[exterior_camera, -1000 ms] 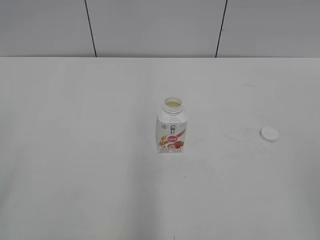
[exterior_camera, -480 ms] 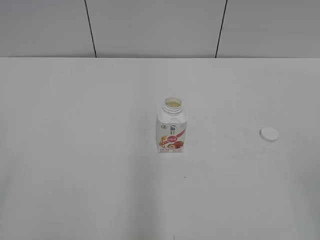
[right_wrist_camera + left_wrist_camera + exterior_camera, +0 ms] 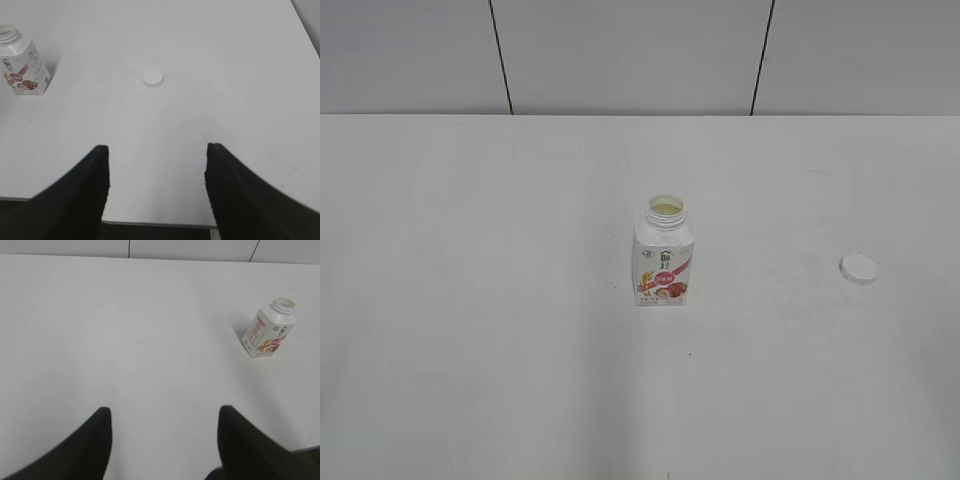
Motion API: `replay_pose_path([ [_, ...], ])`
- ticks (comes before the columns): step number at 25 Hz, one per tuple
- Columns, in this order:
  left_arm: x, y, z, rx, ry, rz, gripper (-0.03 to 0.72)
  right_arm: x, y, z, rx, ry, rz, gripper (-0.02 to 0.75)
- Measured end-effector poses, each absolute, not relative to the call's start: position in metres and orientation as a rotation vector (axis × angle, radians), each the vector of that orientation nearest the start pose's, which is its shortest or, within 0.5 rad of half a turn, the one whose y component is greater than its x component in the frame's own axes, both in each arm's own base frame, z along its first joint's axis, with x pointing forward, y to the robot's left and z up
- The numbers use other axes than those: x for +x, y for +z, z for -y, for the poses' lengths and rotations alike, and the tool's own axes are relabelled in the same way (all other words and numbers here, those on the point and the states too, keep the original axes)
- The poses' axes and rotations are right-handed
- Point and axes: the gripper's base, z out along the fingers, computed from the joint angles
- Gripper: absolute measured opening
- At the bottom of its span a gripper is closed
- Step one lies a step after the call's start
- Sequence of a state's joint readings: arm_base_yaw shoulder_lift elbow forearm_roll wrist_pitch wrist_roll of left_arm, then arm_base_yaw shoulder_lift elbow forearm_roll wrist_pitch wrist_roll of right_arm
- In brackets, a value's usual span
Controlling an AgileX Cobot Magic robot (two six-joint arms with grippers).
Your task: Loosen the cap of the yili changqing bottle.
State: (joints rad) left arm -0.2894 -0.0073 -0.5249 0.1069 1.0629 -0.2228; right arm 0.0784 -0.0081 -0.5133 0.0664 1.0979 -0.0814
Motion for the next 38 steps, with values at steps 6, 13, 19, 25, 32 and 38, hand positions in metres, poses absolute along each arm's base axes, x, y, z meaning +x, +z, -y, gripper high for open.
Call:
replay_pose_path([
  [6,-0.0066,0.2843,-0.0107,0.060,-0.201,-2.014,0.414,-0.0098,0.2780,-0.0045,-0.171,0.076,-2.052,0.482],
  [13,-0.0069,0.2844,-0.0107,0.025,-0.176,-2.013,0.398,-0.0097,0.2780,-0.0045,-0.170,0.075,-2.051,0.482],
  [19,-0.0083,0.2844,-0.0098,-0.120,-0.079,-2.005,0.363,-0.0097,0.2780,-0.0045,-0.170,0.075,-2.051,0.482],
  [25,-0.0089,0.2847,-0.0120,-0.178,-0.001,-1.997,0.350,-0.0095,0.2780,-0.0034,-0.169,0.058,-2.052,0.482],
  [32,-0.0090,0.2847,-0.0123,-0.178,0.003,-1.996,0.349,-0.0094,0.2779,-0.0020,-0.169,0.038,-2.052,0.482],
  [38,-0.0090,0.2847,-0.0123,-0.178,0.003,-1.996,0.341,-0.0094,0.2779,-0.0019,-0.169,0.035,-2.052,0.482],
])
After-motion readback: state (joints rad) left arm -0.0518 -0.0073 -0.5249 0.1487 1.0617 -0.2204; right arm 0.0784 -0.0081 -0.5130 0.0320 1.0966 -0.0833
